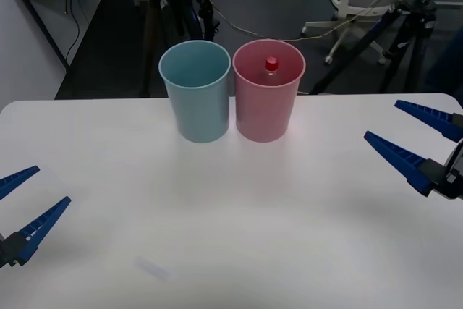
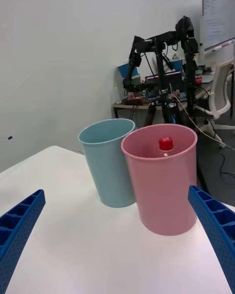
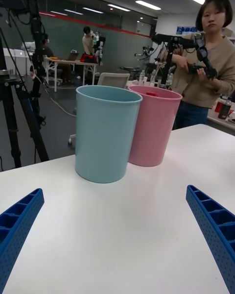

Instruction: Grasp the object on the table and drop it into the matching bin: aluminum can to the light blue bin, PET bottle to the pink bin.

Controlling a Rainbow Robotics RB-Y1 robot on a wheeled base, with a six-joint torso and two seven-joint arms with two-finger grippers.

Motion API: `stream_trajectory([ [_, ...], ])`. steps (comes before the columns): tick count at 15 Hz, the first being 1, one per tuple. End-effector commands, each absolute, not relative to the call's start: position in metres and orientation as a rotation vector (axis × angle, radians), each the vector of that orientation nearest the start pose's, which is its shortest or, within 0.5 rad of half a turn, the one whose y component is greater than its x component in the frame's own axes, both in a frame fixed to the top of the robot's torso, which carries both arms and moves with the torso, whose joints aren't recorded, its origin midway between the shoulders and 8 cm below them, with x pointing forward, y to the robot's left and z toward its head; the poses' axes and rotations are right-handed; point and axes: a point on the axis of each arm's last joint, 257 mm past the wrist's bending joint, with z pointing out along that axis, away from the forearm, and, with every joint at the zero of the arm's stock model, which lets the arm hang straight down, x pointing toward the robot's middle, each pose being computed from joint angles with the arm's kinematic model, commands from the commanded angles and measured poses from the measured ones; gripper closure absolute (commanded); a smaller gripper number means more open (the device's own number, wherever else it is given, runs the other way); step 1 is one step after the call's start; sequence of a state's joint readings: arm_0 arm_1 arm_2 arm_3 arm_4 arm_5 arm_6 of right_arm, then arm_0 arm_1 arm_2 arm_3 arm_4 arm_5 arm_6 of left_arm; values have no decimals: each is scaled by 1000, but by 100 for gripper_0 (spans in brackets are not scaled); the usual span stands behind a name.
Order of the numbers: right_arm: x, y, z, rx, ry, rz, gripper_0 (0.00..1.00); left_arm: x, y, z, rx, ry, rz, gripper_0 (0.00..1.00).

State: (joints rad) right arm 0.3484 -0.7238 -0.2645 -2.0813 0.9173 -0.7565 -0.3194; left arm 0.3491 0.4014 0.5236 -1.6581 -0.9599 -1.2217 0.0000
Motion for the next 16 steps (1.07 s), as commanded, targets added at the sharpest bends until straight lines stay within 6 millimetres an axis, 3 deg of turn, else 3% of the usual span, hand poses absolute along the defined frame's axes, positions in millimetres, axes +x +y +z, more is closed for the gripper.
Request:
stream_trajectory([
  [1,366,-247,-90,-537,1468,625,0,342,330,-169,465,1441,-567,0],
  [11,334,-270,-137,-440,1535,622,0,342,330,-169,465,1441,-567,0],
  [16,323,-281,-146,-425,1538,605,0,342,330,-169,465,1441,-567,0],
])
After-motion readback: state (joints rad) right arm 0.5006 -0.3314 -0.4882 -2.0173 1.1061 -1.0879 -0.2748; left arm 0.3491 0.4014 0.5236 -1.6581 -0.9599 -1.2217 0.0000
